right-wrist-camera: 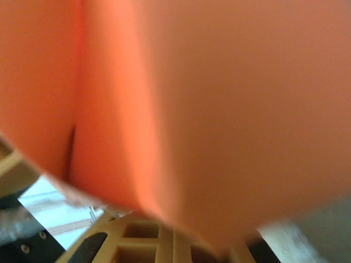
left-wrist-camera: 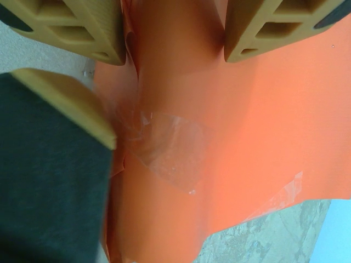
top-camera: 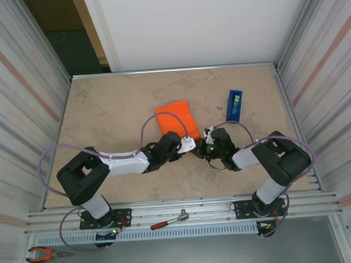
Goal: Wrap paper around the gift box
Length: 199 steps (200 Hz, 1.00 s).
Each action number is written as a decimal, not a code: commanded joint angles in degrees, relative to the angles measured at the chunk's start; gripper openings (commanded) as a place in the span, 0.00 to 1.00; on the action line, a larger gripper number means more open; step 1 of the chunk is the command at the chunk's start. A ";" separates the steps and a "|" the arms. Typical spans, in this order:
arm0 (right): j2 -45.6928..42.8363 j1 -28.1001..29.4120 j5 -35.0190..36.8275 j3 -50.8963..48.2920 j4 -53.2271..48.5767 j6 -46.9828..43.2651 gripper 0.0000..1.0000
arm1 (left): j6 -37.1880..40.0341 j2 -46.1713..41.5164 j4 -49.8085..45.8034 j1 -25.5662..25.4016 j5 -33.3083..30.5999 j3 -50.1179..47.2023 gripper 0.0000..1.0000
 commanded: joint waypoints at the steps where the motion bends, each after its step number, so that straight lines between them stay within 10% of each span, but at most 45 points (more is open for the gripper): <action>1: 2.30 0.41 1.04 1.85 3.13 0.59 0.00 | -1.00 1.30 -3.74 -1.00 2.64 -1.63 0.48; 199: -7.30 -0.78 -0.45 -1.17 -5.43 -2.85 0.00 | -1.27 -2.80 -6.16 0.56 3.82 0.46 0.48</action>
